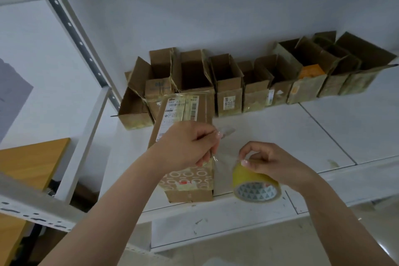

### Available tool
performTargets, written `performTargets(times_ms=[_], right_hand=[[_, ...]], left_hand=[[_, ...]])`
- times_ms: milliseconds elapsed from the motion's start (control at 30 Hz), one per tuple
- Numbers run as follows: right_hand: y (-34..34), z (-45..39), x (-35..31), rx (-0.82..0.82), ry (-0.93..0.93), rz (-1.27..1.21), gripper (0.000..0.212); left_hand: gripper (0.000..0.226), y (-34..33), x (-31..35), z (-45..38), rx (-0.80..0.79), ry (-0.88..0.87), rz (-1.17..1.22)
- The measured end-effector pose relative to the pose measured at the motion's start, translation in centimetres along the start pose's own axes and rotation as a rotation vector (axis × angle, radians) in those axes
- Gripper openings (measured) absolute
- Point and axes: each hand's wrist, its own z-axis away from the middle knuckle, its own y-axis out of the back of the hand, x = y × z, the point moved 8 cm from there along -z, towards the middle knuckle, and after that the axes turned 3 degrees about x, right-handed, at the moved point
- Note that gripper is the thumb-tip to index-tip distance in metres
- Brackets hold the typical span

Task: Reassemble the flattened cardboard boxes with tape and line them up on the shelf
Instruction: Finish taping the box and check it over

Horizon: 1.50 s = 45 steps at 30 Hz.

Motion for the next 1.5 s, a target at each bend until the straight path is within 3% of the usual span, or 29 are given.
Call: performTargets(times_ms=[133, 267, 467, 533, 600, 700, 833, 967, 1100, 1267, 1367, 1433, 1500], right_hand=[[1.7, 0.9, -1.2, 0.125, 0.056, 0.038, 0.017], [2.1, 1.8, -2.1, 0.187, 0.093, 0.032, 0.016], [1.6, 2.7, -3.4, 0.248, 0.135, 0.012, 0.019], [1.6, 2.6, -2.7, 0.258, 0.093, -0.02, 0.019], [1.4, 2.5, -1.6, 0.249, 0.044, -0.06, 0.019], [0.6, 2.1, -0.3, 0.224, 0.0, -0.131, 0.02], [-0.2, 1.4, 1.5, 0.199, -0.066, -0.12, 0.02], [0.8, 1.8, 3.4, 0.302, -0.116, -0.075, 0.022], [3.1, 2.6, 0.1, 0.391, 0.065, -0.098, 0.022], [4.3, 4.4, -5.1, 0.418, 0.296, -0.085, 0.021], [4.0, 4.9, -7.1, 0.421, 0.367, -0.032, 0.017], [3.8, 5.0, -7.8, 0.462, 0.396, 0.024, 0.016], [3.8, 5.0, -7.9, 0.591, 0.403, 0.158, 0.03]], left_hand=[[0.04, -0.6, 1.3, -0.1, -0.173, -0.012, -0.357], [0.042, -1.4, 2.8, -0.6, -0.246, -0.005, -0.652], [0.043, -2.6, 3.3, -1.4, -0.208, 0.0, -0.909], [0.044, -2.3, 3.0, -1.0, -0.206, -0.022, -0.857], [0.042, -1.4, 2.4, -0.9, -0.193, 0.004, -0.64], [0.033, 0.1, 1.4, -0.9, -0.013, 0.079, -0.41], [0.021, -0.3, 1.8, -0.5, 0.164, 0.066, -0.7], [0.014, -0.3, 2.2, -0.5, 0.189, 0.056, -0.771], [0.031, -0.1, 1.3, -0.6, 0.124, 0.108, -0.649], [0.057, 1.2, 0.8, 0.8, 0.292, 0.209, 0.161], [0.058, -1.0, 2.5, 0.8, 0.179, 0.123, 0.178], [0.042, -1.4, 3.1, 0.7, 0.201, 0.077, 0.143], [0.032, -1.4, 3.2, 0.7, 0.255, 0.06, 0.204]])
